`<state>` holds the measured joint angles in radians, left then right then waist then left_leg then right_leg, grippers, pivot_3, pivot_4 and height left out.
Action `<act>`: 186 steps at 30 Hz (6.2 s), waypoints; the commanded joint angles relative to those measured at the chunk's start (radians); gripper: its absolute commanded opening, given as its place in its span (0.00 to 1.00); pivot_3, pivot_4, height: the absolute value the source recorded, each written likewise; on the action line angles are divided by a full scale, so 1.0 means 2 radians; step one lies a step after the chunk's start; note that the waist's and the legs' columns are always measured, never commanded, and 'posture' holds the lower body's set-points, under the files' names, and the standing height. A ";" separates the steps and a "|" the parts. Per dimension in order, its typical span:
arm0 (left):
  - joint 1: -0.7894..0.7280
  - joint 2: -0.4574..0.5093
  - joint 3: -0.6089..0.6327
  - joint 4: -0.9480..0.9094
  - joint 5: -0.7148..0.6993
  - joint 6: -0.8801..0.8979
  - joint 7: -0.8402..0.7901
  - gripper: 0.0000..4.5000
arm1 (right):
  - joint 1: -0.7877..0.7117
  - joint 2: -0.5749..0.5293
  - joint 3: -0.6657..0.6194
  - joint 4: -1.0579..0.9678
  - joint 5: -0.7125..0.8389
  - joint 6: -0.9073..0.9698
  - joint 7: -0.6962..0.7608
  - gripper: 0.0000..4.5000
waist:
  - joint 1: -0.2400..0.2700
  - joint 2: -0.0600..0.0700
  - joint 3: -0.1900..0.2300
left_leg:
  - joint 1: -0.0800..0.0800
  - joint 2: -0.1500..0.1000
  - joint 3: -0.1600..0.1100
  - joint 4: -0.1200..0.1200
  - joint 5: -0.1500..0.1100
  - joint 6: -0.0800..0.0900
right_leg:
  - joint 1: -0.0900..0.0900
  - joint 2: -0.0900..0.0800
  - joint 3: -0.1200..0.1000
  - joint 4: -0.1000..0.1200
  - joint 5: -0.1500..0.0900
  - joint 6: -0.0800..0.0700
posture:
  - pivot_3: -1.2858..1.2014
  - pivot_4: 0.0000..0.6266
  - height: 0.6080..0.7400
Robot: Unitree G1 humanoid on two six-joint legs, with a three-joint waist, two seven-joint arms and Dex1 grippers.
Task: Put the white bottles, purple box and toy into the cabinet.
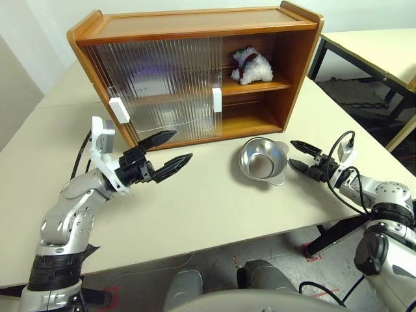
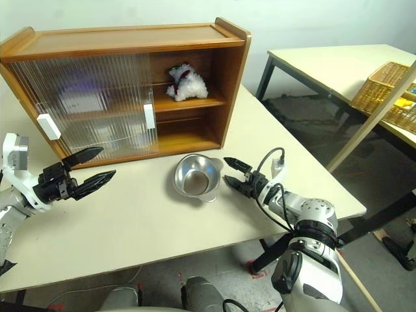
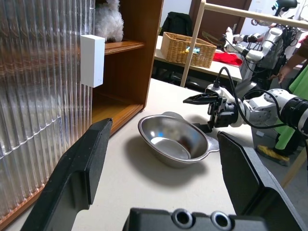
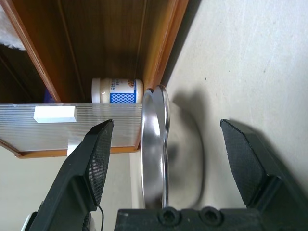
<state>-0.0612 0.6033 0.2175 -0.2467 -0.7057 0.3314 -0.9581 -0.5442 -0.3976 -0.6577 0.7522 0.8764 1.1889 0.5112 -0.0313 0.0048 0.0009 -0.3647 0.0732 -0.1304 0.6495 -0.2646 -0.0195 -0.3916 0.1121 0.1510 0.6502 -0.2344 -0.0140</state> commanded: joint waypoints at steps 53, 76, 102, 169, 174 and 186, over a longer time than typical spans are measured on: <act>-0.005 0.018 0.010 -0.011 0.001 0.013 0.000 1.00 | -0.098 0.011 -0.022 0.131 -0.008 -0.070 0.022 0.00 | 0.000 0.000 0.000 | -0.001 0.001 -0.001 0.004 -0.001 0.000 | 0.000 -0.002 0.002 0.000 0.003 -0.002 | 0.51 0.01 1.00; 0.001 0.016 0.008 -0.010 0.008 0.005 -0.005 1.00 | -0.167 0.114 -0.072 0.124 0.032 -0.266 -0.036 0.00 | 0.000 0.001 0.000 | -0.001 0.001 -0.001 0.000 -0.001 0.001 | -0.002 -0.001 0.001 0.000 0.004 -0.009 | 0.52 0.00 1.00; 0.017 0.043 0.036 -0.031 -0.006 0.024 -0.003 1.00 | -0.225 0.180 -0.152 0.268 0.065 -0.531 -0.067 0.00 | 0.002 0.001 0.001 | 0.000 0.002 -0.002 -0.001 -0.002 0.003 | -0.002 -0.001 0.001 0.000 0.003 -0.011 | 0.54 0.03 1.00; -0.002 0.027 0.019 -0.025 0.002 0.022 0.004 1.00 | -0.047 0.121 0.319 0.109 -0.372 -0.736 0.106 0.01 | -0.001 0.002 0.001 | 0.001 0.002 -0.005 0.002 -0.003 0.002 | -0.002 0.000 0.001 0.000 0.005 -0.007 | 0.52 0.03 1.00; 0.001 0.028 0.021 -0.027 0.001 0.022 0.005 1.00 | -0.092 0.124 0.313 0.174 -0.381 -0.757 0.082 0.01 | 0.002 0.002 0.001 | 0.000 0.002 -0.006 0.000 -0.003 0.002 | -0.003 0.000 0.001 0.000 0.006 -0.011 | 0.52 0.03 1.00; 0.008 0.028 0.023 -0.037 -0.002 0.025 0.011 1.00 | -0.167 0.142 0.300 0.261 -0.399 -0.753 0.009 0.01 | 0.003 0.002 0.001 | 0.000 0.002 -0.006 -0.002 -0.003 0.002 | -0.003 -0.001 0.001 -0.001 0.006 -0.012 | 0.53 0.03 1.00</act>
<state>-0.0519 0.6524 0.2599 -0.3058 -0.7078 0.3737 -0.9396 -0.8573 -0.1214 -0.0515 1.2485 0.0973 -0.3289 0.5545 -0.0258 0.0091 0.0038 -0.3641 0.0766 -0.1424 0.6460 -0.2708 -0.0149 -0.3983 0.1110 0.1527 0.6489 -0.2230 -0.0371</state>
